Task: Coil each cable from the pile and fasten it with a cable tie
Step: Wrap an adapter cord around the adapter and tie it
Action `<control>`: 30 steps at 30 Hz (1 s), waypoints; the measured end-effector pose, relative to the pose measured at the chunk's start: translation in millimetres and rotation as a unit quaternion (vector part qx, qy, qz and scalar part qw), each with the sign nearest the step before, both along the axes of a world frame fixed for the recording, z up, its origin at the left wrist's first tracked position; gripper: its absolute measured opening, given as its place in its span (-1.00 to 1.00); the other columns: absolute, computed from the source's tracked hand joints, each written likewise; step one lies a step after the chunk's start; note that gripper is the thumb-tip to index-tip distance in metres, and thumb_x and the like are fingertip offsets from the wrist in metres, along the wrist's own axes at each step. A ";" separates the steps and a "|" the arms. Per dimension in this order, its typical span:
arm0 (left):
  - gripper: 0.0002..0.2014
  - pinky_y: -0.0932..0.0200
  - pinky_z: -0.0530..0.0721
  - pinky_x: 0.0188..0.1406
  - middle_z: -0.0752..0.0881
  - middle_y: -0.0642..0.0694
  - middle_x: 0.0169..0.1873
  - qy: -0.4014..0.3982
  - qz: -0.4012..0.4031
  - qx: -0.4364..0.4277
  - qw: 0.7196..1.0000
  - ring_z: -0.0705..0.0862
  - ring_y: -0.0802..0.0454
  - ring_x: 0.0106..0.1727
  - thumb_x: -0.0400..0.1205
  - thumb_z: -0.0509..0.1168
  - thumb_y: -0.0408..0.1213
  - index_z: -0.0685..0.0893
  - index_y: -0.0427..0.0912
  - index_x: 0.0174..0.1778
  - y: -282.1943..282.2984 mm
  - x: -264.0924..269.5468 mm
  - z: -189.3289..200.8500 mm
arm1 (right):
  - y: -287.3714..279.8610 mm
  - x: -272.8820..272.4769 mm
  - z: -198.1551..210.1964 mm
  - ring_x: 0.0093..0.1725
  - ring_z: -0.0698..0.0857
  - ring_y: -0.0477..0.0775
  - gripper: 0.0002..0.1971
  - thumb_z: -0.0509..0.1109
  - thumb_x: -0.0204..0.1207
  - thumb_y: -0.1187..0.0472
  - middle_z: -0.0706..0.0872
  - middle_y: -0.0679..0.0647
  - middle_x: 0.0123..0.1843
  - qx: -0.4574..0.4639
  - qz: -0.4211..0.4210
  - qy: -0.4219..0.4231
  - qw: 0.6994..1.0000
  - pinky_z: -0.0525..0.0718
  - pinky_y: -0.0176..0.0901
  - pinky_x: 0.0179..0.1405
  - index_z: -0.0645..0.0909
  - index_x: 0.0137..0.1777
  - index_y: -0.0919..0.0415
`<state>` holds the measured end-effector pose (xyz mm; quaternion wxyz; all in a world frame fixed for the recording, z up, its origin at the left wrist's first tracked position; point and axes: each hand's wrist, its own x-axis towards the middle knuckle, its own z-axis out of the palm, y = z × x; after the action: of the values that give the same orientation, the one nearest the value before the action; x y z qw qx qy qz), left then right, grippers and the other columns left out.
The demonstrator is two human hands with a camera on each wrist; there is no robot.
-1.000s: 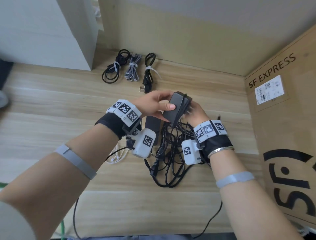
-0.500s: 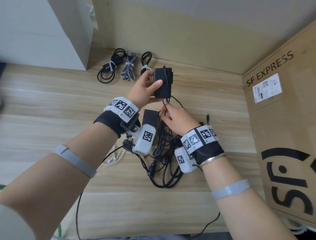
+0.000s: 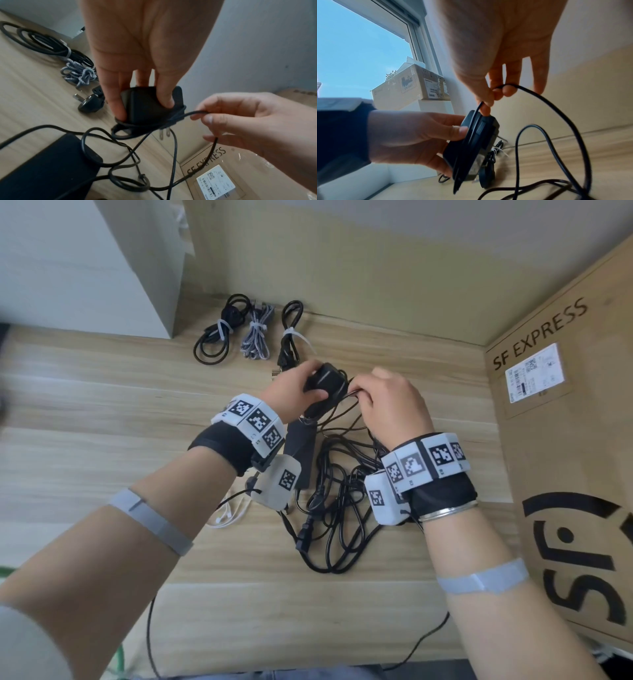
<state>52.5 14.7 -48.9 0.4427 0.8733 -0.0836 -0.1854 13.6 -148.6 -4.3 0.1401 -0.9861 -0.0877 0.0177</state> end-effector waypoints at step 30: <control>-0.79 0.18 0.77 -0.23 0.64 -0.11 -0.04 0.052 0.135 -0.331 0.932 0.71 0.02 -0.08 0.69 0.14 -0.34 0.34 -0.24 0.21 0.0 4.7 7.4 | 14.0 -17.5 -41.7 0.02 0.69 0.25 -0.74 0.12 0.67 0.09 0.75 0.16 0.05 0.007 0.042 0.178 0.983 0.67 0.07 -0.03 0.58 0.22 0.06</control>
<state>57.3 14.7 -41.6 0.7313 0.6693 0.0015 -0.1309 -3.9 -134.6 -45.9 0.1599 -0.9614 -0.1033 0.1985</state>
